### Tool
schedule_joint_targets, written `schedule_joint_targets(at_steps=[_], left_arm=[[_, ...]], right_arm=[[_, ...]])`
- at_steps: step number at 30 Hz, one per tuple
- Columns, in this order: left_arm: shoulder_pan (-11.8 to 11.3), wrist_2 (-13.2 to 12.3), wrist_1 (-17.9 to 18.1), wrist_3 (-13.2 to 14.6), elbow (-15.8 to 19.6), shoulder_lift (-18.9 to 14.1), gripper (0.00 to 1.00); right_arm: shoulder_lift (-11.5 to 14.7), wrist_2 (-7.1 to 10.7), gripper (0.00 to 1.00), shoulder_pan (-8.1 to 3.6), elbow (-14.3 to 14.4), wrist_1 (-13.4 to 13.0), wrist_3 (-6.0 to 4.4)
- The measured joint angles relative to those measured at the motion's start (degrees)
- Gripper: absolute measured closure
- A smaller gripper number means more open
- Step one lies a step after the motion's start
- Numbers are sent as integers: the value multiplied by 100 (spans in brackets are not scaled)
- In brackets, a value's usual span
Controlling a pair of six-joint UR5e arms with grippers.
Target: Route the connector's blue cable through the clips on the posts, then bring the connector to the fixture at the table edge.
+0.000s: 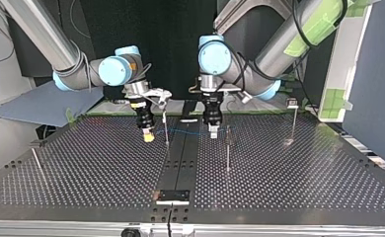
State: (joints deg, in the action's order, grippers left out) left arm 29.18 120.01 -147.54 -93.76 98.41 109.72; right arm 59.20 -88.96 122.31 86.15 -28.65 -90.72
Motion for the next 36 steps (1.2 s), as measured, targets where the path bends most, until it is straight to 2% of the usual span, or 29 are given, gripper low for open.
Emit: schedule_joint_targets(at_steps=[3, 12, 20, 28, 36], left_arm=[[1, 84, 3, 20, -11, 5, 0], [73, 121, -36, 54, -116, 124, 0], [145, 460, -146, 202, -506, 471, 0], [148, 668, -79, 352, -651, 513, 0], [158, 679, 0, 440, -656, 515, 0]], right_arm=[[0, 0, 100, 5, 2, 4, 0], [0, 1, 100, 23, -1, 15, 0], [-1, 7, 100, 12, -2, 65, 3], [-6, 11, 100, 4, 1, 51, 9], [-10, 18, 100, -4, 1, 46, 15]])
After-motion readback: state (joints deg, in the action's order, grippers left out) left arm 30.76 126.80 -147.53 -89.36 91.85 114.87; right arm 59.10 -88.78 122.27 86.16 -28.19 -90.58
